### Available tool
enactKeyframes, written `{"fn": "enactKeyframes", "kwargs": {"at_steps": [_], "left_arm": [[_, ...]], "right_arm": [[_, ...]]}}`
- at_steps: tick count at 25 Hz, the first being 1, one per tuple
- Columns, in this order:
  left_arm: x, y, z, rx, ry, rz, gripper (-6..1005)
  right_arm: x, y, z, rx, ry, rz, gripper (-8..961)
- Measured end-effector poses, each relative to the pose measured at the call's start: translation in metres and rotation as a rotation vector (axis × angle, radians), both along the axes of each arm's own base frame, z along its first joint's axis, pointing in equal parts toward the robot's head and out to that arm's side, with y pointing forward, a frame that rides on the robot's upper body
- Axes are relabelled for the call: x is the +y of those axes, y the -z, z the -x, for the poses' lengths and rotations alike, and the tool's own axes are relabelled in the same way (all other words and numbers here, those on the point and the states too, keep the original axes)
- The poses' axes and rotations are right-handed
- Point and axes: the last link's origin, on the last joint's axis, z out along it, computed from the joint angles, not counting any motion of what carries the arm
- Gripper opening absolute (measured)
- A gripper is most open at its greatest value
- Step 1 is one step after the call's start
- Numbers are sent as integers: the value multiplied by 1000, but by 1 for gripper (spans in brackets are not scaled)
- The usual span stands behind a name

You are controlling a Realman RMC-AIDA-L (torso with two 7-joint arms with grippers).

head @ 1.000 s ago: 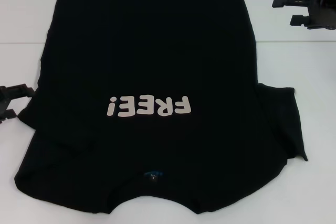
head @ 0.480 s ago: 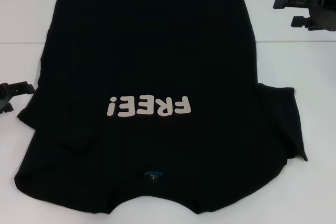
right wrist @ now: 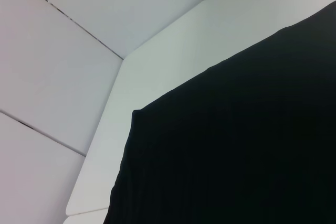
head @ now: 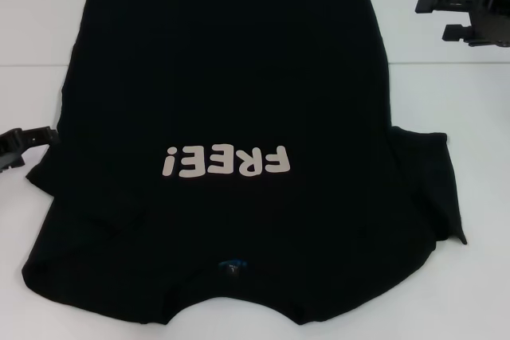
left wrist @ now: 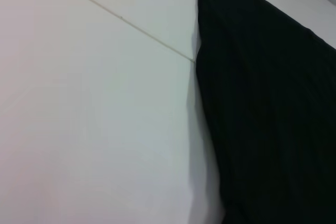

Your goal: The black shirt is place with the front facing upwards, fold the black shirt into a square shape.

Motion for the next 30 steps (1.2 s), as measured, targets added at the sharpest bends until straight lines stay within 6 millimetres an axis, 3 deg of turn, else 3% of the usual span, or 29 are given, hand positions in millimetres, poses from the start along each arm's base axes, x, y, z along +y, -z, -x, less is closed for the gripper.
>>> {"fn": "enactKeyframes", "kwargs": {"at_steps": [17, 30], "left_arm": [[-6, 10, 3, 7, -2, 44, 877], [9, 25, -63, -170, 224, 172, 875]], "right_arm": [[-1, 0, -1, 0, 3, 1, 883], [-2, 1, -2, 2, 3, 5, 871]]}}
